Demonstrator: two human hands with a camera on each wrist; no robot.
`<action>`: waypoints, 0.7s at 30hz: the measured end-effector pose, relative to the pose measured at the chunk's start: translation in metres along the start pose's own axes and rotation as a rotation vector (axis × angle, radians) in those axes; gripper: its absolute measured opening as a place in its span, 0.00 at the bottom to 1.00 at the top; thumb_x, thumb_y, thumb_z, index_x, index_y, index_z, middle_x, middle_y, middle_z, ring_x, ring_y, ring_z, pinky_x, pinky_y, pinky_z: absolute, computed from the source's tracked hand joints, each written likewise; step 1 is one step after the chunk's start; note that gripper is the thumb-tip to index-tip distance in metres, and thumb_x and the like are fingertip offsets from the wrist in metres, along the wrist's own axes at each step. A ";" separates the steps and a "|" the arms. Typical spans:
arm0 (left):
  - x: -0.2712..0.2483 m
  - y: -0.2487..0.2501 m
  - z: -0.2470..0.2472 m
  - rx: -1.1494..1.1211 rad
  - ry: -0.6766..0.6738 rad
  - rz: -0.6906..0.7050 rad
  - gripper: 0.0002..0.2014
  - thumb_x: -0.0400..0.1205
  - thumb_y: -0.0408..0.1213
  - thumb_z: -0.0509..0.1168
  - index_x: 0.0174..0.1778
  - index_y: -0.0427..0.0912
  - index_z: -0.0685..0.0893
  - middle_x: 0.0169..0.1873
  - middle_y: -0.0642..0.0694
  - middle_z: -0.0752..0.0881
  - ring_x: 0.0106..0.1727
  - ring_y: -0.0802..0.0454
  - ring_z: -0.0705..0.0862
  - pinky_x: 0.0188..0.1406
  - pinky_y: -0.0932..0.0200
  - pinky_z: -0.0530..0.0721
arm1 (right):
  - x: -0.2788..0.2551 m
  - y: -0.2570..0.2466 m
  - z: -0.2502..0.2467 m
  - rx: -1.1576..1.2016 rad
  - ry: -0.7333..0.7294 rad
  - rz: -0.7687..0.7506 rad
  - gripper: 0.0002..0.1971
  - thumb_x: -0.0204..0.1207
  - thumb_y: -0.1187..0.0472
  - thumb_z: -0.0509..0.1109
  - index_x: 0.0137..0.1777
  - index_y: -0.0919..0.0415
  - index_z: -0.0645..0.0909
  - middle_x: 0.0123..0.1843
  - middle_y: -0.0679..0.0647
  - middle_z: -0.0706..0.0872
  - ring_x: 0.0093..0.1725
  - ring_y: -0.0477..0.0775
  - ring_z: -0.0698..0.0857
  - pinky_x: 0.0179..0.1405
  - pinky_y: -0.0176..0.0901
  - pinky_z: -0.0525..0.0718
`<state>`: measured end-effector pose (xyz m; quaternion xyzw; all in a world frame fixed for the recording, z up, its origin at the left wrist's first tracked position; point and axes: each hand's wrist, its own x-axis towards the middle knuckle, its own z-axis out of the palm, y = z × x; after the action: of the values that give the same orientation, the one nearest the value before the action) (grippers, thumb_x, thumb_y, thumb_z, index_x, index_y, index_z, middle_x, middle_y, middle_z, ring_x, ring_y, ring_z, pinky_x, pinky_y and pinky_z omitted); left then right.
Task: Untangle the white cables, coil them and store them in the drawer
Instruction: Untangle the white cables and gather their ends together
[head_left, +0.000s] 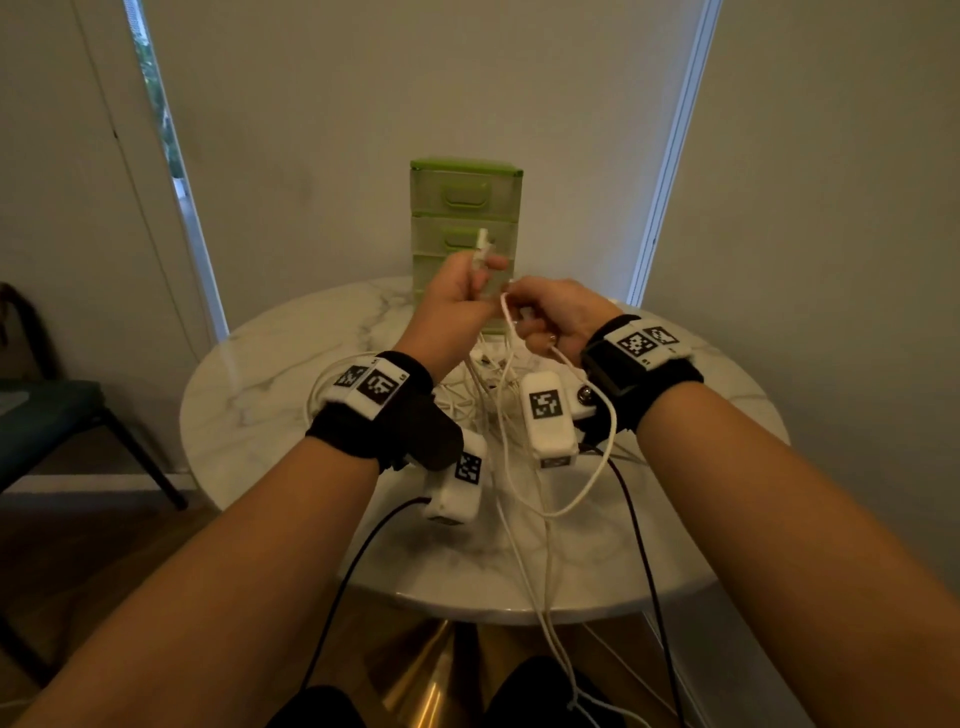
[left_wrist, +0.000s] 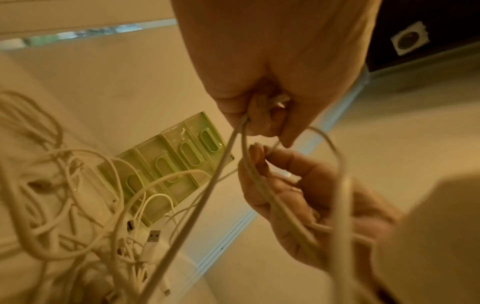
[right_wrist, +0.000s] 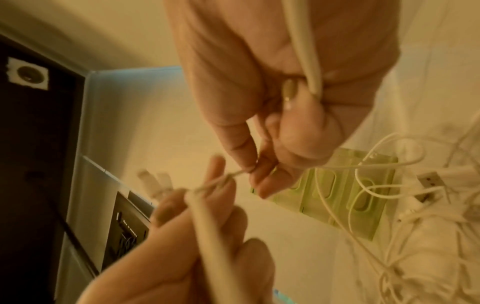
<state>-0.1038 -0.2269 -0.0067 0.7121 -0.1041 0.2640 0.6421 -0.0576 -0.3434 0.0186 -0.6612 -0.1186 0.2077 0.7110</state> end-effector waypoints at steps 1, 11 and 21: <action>0.002 -0.001 -0.003 -0.024 0.064 -0.050 0.14 0.77 0.17 0.59 0.48 0.42 0.76 0.34 0.48 0.72 0.29 0.57 0.69 0.21 0.75 0.70 | -0.001 -0.001 -0.003 0.042 0.032 -0.039 0.12 0.80 0.65 0.60 0.35 0.63 0.77 0.21 0.50 0.75 0.11 0.40 0.61 0.08 0.27 0.54; 0.006 -0.001 -0.003 -0.265 -0.002 -0.269 0.08 0.86 0.33 0.57 0.41 0.39 0.73 0.27 0.46 0.77 0.14 0.64 0.62 0.10 0.71 0.62 | -0.026 0.027 -0.002 -0.383 -0.079 -0.294 0.11 0.80 0.71 0.58 0.43 0.55 0.77 0.28 0.52 0.74 0.14 0.40 0.63 0.14 0.28 0.57; 0.036 0.023 -0.016 -0.220 0.089 -0.202 0.16 0.85 0.24 0.54 0.35 0.45 0.62 0.39 0.40 0.86 0.14 0.62 0.61 0.11 0.69 0.61 | -0.038 0.032 -0.024 -0.742 0.057 -0.176 0.12 0.78 0.69 0.60 0.37 0.56 0.80 0.25 0.52 0.77 0.22 0.47 0.64 0.19 0.34 0.59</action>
<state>-0.0888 -0.2083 0.0320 0.6321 -0.0319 0.2164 0.7434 -0.0854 -0.3807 -0.0118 -0.8664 -0.2222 0.0704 0.4415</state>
